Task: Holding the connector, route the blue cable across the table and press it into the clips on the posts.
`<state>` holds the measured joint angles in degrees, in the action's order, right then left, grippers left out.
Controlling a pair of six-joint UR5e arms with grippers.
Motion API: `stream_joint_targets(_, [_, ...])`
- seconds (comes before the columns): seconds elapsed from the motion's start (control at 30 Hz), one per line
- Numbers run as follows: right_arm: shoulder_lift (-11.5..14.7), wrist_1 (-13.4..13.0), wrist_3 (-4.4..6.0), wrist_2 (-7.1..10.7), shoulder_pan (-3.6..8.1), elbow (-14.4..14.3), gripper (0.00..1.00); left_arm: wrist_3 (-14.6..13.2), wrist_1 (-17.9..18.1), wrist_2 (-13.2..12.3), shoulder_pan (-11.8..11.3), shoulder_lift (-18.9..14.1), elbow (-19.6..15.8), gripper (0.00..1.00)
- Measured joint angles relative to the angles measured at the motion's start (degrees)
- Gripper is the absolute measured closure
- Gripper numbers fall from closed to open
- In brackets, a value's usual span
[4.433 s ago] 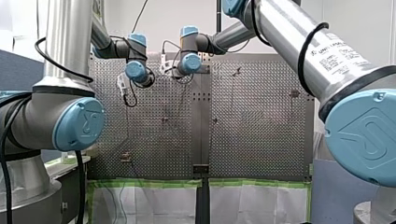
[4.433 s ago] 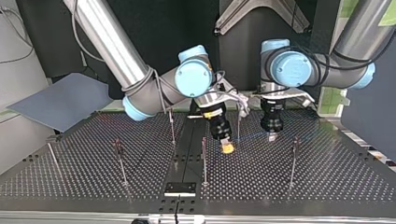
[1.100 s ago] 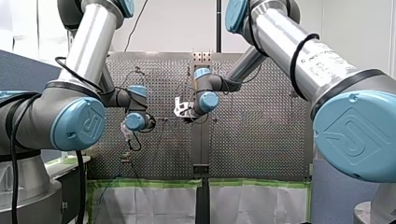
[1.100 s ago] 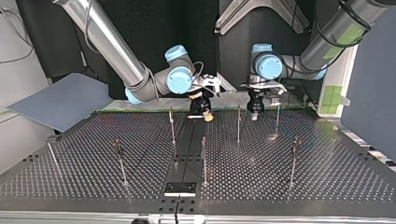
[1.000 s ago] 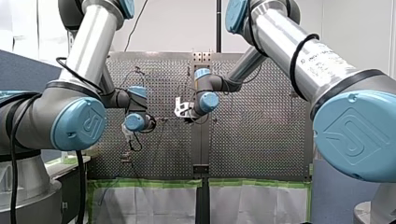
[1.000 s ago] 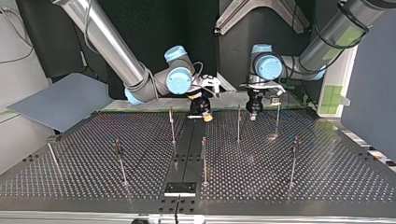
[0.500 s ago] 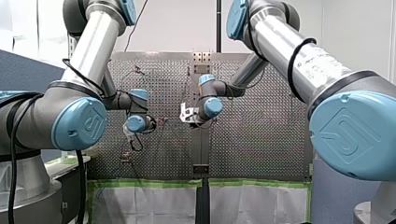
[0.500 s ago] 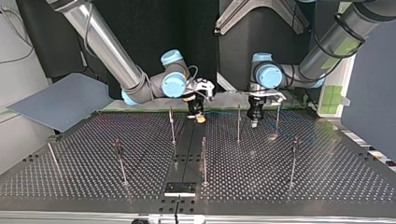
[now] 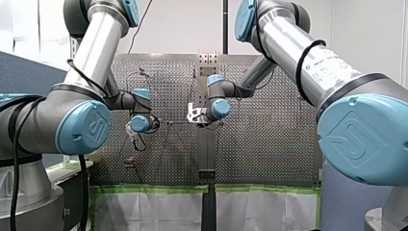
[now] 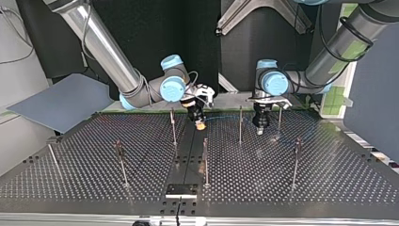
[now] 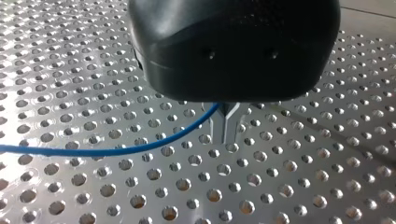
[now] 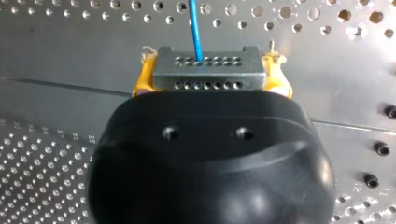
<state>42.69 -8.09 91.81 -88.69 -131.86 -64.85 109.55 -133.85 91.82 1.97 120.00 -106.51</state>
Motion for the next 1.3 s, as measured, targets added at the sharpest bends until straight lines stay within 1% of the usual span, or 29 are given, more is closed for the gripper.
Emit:
stream_joint_targets(0.03, [0.0, 0.01, -0.01, 0.0, -0.01, 0.02, 1.0, -0.18, -0.17, 0.04, -0.03, 0.0, 0.0, 0.83])
stream_joint_targets(0.1, [-0.01, 0.03, 0.0, 0.03, 0.0, 0.03, 1.0, -0.88, -0.89, 0.48, -0.06, 0.0, 0.0, 0.83])
stream_joint_targets(0.13, [-0.01, 0.07, 0.01, 0.05, 0.0, 0.03, 1.0, -1.24, -1.25, 0.77, -0.04, 0.0, 0.0, 0.51])
stream_joint_targets(0.17, [-0.01, 0.12, 0.03, 0.06, 0.01, 0.03, 1.0, -1.75, -1.73, 1.2, 0.03, 0.0, 0.0, 0.36])
stream_joint_targets(0.2, [-0.01, 0.17, 0.05, 0.08, 0.02, 0.03, 1.0, -2.13, -2.09, 1.53, 0.11, -0.01, 0.01, 0.36])
stream_joint_targets(0.23, [-0.01, 0.21, 0.07, 0.1, 0.03, 0.03, 1.0, -2.5, -2.49, 1.89, 0.21, -0.02, 0.01, 0.13])
stream_joint_targets(0.27, [-0.01, 0.26, 0.1, 0.13, 0.06, 0.03, 1.0, -2.93, -3.06, 2.43, 0.35, -0.04, 0.01, 0.0])
stream_joint_targets(0.43, [-0.01, 0.33, 0.11, 0.11, 0.23, 0.02, 1.0, -4.37, -5.35, 4.72, 0.81, -0.15, -0.04, 0.0])
stream_joint_targets(0.57, [0.0, 0.37, 0.02, 0.14, 0.52, 0.02, 1.0, -5.11, -7.33, 6.71, 1.37, -1.15, -0.89, 0.0])
stream_joint_targets(0.73, [0.05, 0.42, -0.02, 0.17, 0.66, 0.02, 1.0, -4.5, -9.52, 8.83, 2.08, -3.12, -2.84, 0.0])
stream_joint_targets(0.83, [0.03, 0.55, 0.09, 0.06, 1.0, 0.02, 1.0, -3.96, -10.94, 10.06, 3.19, -4.52, -4.25, 0.0])
stream_joint_targets(0.97, [0.01, 0.83, 0.07, -0.33, 1.48, -0.04, 1.0, -3.98, -13.14, 12.16, 5.29, -6.72, -6.43, 0.0])
stream_joint_targets(1.3, [0.03, 1.01, 0.04, -1.09, 1.62, -0.07, 1.0, -3.16, -18.31, 17.29, 10.45, -11.89, -11.4, 0.0])
